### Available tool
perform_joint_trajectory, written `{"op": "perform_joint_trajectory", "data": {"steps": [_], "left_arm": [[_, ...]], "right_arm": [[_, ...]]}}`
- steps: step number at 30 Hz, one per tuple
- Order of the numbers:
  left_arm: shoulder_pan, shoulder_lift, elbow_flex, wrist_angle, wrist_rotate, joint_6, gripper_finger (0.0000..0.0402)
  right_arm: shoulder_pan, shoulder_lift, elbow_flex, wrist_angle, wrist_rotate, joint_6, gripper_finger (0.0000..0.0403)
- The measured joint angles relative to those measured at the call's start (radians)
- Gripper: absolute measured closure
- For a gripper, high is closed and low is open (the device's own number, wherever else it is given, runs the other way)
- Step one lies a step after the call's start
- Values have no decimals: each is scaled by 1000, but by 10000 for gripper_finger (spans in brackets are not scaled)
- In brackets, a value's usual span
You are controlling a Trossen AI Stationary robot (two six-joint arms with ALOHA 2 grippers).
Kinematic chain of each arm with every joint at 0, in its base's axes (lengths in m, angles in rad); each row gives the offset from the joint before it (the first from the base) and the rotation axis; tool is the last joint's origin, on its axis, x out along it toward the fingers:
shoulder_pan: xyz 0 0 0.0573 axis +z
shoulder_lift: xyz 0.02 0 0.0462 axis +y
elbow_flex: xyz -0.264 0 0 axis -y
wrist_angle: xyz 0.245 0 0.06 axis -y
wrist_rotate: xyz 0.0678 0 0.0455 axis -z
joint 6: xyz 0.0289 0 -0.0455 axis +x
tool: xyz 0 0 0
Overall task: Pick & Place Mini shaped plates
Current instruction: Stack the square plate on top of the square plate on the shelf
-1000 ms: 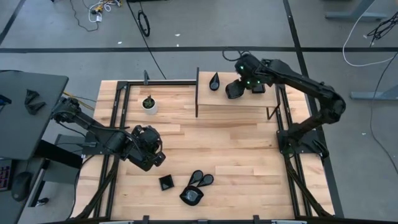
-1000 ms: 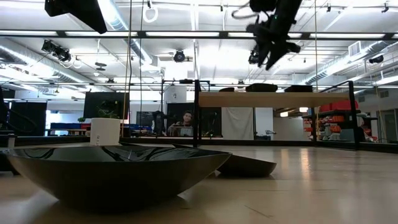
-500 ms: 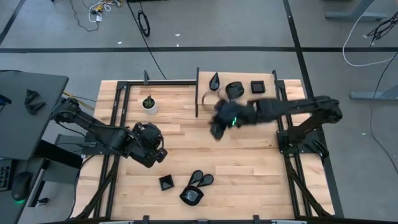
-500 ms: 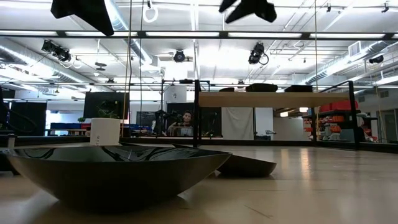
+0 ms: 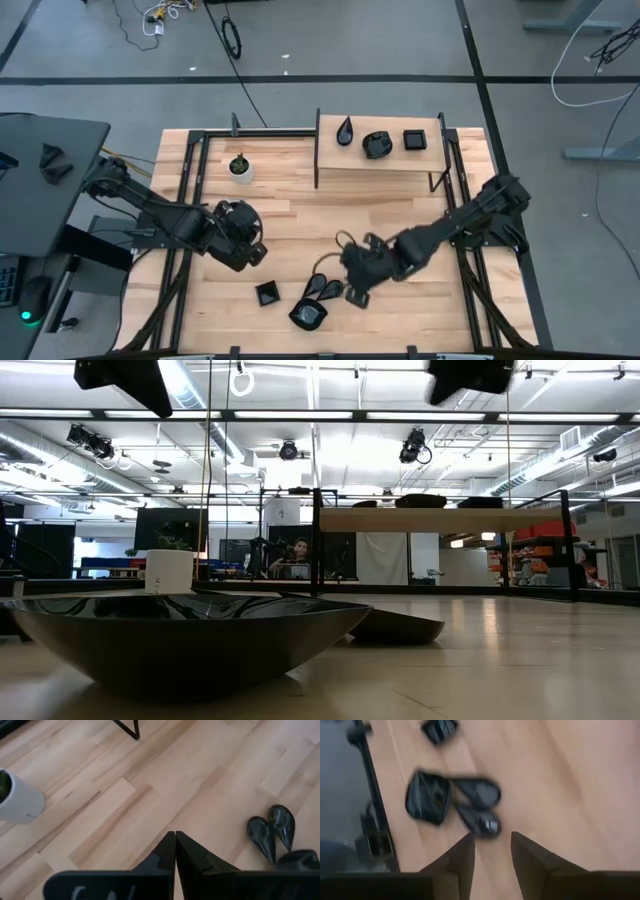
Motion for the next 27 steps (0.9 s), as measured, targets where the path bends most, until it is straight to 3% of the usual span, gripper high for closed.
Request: {"op": "perform_joint_trajectory", "data": {"steps": [5, 14, 17, 21, 27], "left_arm": [[-28, 1, 0, 1, 54, -17, 388], [-137, 4, -14, 9, 65, -276, 387], [-180, 14, -50, 37, 116, -392, 383], [-240, 15, -154, 191, 209, -570, 351], [-309, 22, -357, 568, 268, -863, 277]], "right_arm": [[71, 19, -25, -78, -62, 88, 273], [187, -97, -350, 12, -104, 340, 273], [199, -127, -433, 94, -104, 407, 273], [198, -143, -499, 217, -90, 420, 273], [198, -144, -515, 308, -50, 361, 273]]}}
